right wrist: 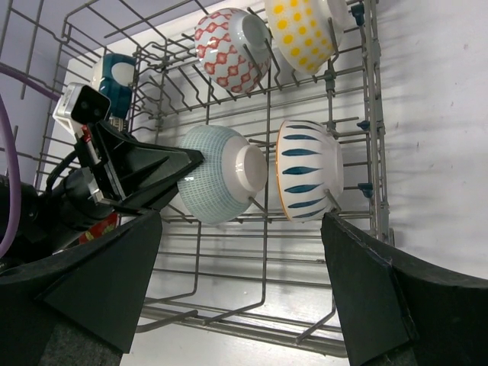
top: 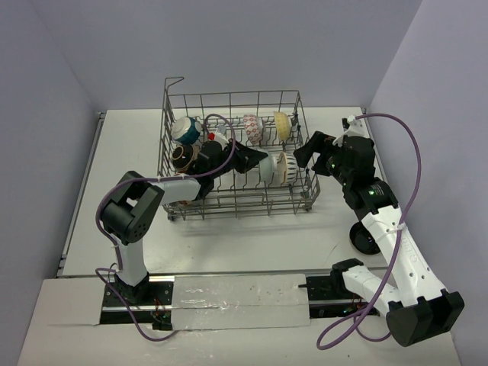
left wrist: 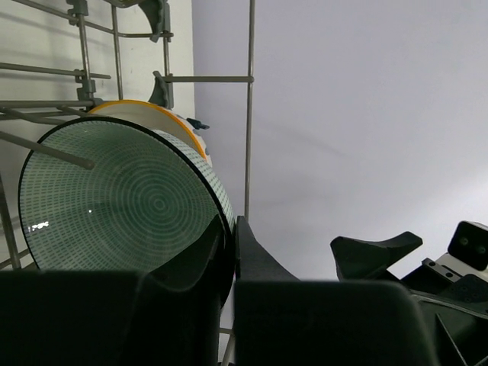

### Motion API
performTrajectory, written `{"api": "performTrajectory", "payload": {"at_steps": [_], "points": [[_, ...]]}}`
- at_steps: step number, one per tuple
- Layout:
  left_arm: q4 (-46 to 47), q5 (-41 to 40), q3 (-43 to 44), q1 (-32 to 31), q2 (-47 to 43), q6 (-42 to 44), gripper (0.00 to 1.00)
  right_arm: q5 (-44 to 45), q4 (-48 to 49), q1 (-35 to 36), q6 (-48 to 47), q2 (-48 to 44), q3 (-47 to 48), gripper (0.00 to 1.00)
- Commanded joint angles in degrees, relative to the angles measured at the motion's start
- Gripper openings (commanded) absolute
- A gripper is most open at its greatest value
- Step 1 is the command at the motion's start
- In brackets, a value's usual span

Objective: Load the bowls into the dish rack
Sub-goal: Insert the bowl into the dish rack.

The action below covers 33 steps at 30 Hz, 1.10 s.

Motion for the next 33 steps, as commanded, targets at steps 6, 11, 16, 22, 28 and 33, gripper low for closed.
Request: {"api": "performTrajectory", "payload": {"at_steps": [6, 11, 16, 22, 28, 33], "points": [[-7.5, 2.66, -1.32, -0.65, -5.33, 0.44, 0.19, -0.36, 3.36, -0.42, 0.13, -0.76, -0.39, 0.92], [-8.64, 2.74, -0.97, -0.47, -5.68, 0.71, 0.4, -0.54, 3.36, -0.42, 0.05, -0.85, -0.48, 0.92], [-9.87, 1.95, -0.62, -0.38, -6.12, 2.02, 0.99, -0.89, 3.27, -0.42, -0.13, -0.41, -0.31, 0.92], [-10.93, 1.24, -0.97, -0.29, -7.0, 2.64, 0.99, -1.24, 3.36, -0.42, -0.13, 0.12, -0.48, 0.92], [-12.95, 0.37, 0.35, -0.21, -8.75, 4.66, 0.99, -1.33, 3.36, -0.34, -0.31, 0.03, -0.39, 0.92], [-17.61, -0.95, 4.48, -0.21, -9.72, 9.4, 0.99, -1.86, 3.1, -0.42, -0.48, 0.21, -0.13, 0.92]]}}
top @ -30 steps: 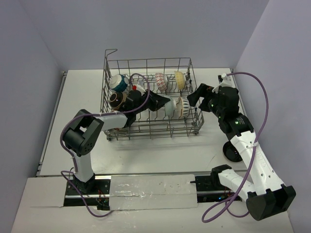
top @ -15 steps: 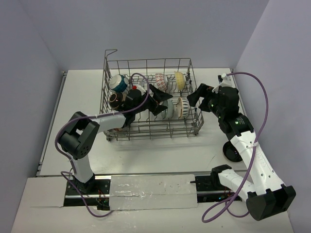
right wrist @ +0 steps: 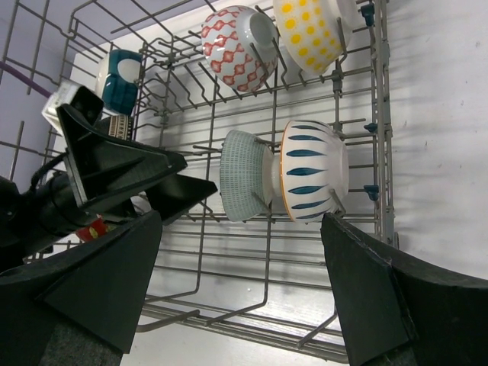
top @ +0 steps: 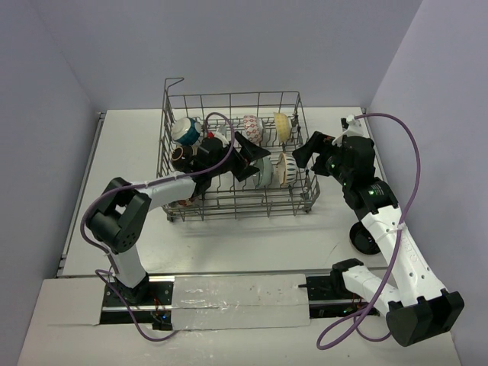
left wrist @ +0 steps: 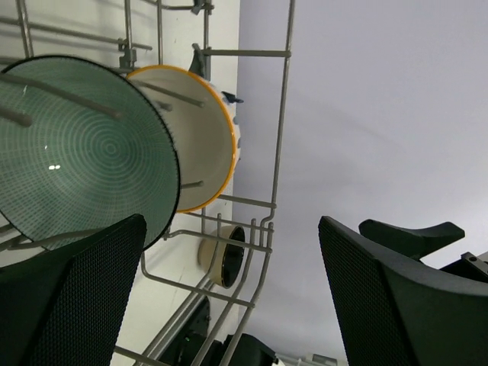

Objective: Load the bowls into the dish rack
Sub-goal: Insert the bowl into the dish rack, then pick up the bowl from the corner of the board.

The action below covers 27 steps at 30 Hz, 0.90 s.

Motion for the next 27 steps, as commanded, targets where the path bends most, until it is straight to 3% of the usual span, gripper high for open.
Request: {"api": "performTrajectory", "payload": {"at_steps": [1, 10, 15, 20, 27], "points": [[-2.55, -1.95, 4.67, -0.01, -3.73, 4.78, 0.99, -0.5, 2.81, -0.42, -0.55, 0.08, -0.04, 0.92], [-3.43, 0.58, 10.65, -0.1, -2.42, 10.84, 0.99, 3.35, 1.67, -0.42, -0.73, -1.5, 0.48, 0.92], [-9.99, 0.77, 14.17, -2.11, -2.68, 20.93, 0.99, 12.83, -0.79, -1.21, 1.55, -2.82, 2.15, 0.93], [-19.76, -9.24, 23.2, -6.85, -4.79, 36.73, 0.99, 17.95, -2.02, -3.66, 4.46, -2.21, 3.91, 0.93], [-22.49, 7.6, 29.82, -8.36, -0.05, 46.78, 0.99, 22.86, -9.92, -6.84, 8.76, 2.27, 7.69, 0.89]]}}
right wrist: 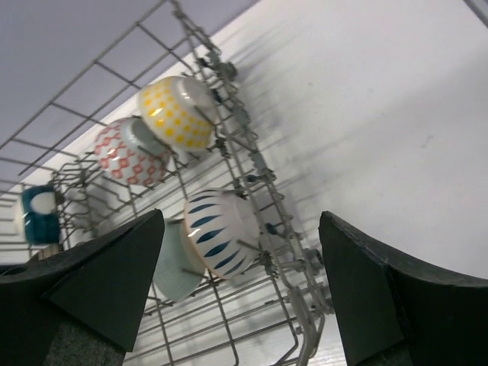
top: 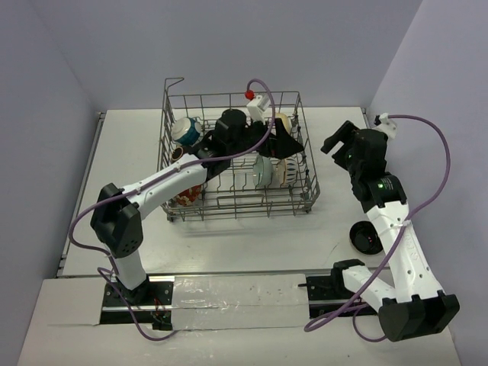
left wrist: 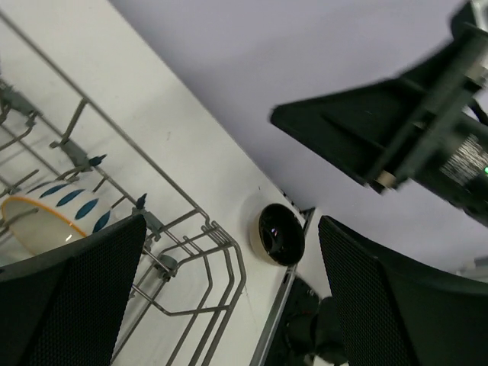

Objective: Load the bowls into the dish rack
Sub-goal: Pick up the bowl from the corner of the board.

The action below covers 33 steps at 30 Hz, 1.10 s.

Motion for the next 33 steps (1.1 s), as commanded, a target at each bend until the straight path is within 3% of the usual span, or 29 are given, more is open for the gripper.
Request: {"api": "performTrajectory", "payload": {"at_steps": [1, 8, 14, 20, 22, 23, 25, 28, 33], "points": [[-4.54, 9.68, 3.96, -0.68, 0.85, 10.13, 0.99, 6.59, -5.77, -0.57, 3.48, 1.14, 2.52, 0.89], [-23.87, 15.77, 12.57, -4.12, 7.36, 28.33, 0.99, 12.84, -11.22, -1.62, 4.1, -0.88, -1.09, 0.91], [-13.51, 10.43, 0.2, -4.29, -2.82, 24.21, 0.99, 14.42, -19.92, -2.59, 8.74, -2.2, -2.67, 1.0], [-25.79, 5.15, 0.98, -4.38, -11.61, 25.52, 0.99, 13.54, -24.31, -2.85, 12.78, -5.62, -8.91, 1.0], [-28.18, 3.21, 0.37, -4.38, -15.57, 26.66, 0.99, 12.58, -24.94, -2.85, 13.33, -6.68, -11.1, 0.94], [-28.97, 2.6, -0.16, -4.3, -16.97, 27.02, 0.99, 11.62, -25.38, -2.85, 14.37, -7.73, -11.98, 0.78], [-29.6, 0.4, -2.53, -4.29, -21.36, 27.98, 0.99, 10.13, -25.91, -2.68, 15.52, -8.61, -14.45, 0.68], [-27.93, -3.28, -7.0, -4.21, -26.99, 28.16, 0.99, 6.26, -27.57, -2.68, 17.1, -9.58, -15.77, 0.67], [-25.99, -4.88, -14.82, -3.42, -33.76, 28.16, 0.99, 8.09, -31.44, -2.67, 20.7, -11.08, -16.65, 0.7]]}}
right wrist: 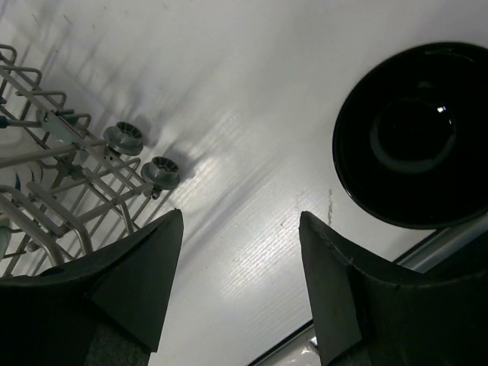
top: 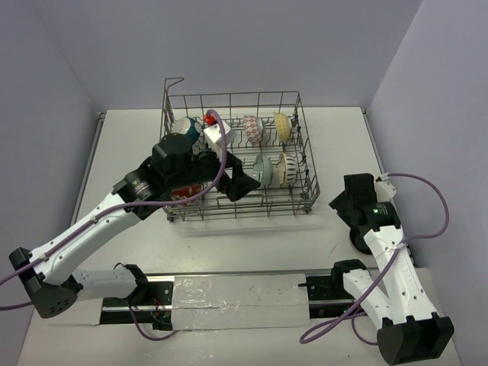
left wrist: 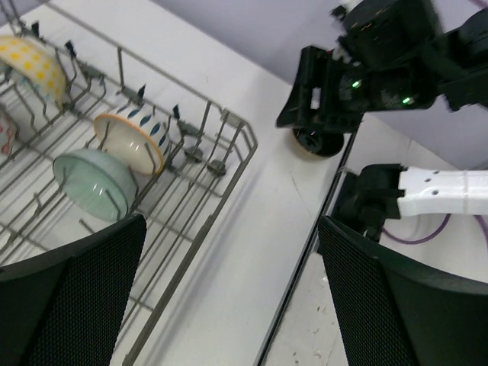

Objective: Load the bowls into the dish rack
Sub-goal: Pick up the bowl from the corner of the board.

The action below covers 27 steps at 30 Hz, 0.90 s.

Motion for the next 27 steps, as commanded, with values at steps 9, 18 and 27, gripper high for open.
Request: {"api": "performTrajectory", "payload": {"at_steps": [9, 18, 27], "points": [[5.41, -5.31, -14.84, 0.91, -8.82, 2.27, 0.99, 2.29, -8.92, -0.27, 10.05, 0.69, 0.84, 0.77], [4.72, -14.26, -16.0, -3.04, -9.62, 4.37, 0.99, 3.69, -8.75, -1.32, 16.2, 2.89, -0.83, 0.78], [4.28, -18.4, -16.26, -3.66, -9.97, 5.52, 0.99, 1.32, -5.23, -12.13, 8.92, 5.26, -1.36, 0.79]]}}
